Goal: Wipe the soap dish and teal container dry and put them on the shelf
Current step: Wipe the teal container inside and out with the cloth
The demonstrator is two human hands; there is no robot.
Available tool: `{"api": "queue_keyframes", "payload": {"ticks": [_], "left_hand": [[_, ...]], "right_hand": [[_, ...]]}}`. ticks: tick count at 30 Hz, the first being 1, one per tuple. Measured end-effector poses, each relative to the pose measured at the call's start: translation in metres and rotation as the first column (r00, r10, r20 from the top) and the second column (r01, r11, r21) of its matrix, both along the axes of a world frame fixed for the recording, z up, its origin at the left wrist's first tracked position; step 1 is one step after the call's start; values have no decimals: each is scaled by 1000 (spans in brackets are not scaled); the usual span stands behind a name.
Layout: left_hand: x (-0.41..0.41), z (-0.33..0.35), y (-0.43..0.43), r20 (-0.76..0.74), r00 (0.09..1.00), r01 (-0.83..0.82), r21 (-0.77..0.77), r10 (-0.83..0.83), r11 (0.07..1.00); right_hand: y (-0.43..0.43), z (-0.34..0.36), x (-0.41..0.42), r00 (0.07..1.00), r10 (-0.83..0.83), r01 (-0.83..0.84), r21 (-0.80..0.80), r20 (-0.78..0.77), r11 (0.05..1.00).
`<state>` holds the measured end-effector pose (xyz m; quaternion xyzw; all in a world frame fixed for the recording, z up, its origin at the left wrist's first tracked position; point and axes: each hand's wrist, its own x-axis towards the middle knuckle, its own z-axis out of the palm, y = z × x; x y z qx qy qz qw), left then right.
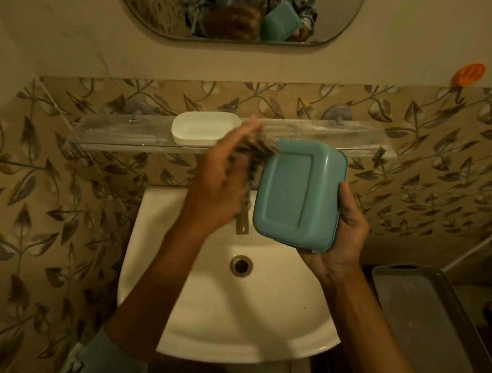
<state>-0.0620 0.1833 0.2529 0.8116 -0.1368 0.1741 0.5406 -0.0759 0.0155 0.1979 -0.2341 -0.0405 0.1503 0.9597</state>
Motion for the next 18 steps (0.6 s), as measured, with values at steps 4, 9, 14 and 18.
{"api": "queue_keyframes", "payload": {"ticks": [4,9,14,18], "left_hand": [[-2,-33,25,-330,924,-299,-317,191,900],[-21,-51,28,-528,849,-322,-482,23,815],[-31,-40,15,-507,857,-212,-507,-90,835],[-31,-32,4,-442,892,-128,-439,-90,889]], "right_hand": [[-12,6,0,998,-68,68,-37,-10,997],[-18,14,6,994,-85,98,-202,70,975],[-5,18,10,977,-196,195,-704,81,682],[13,18,1,947,-220,292,-915,235,278]]}}
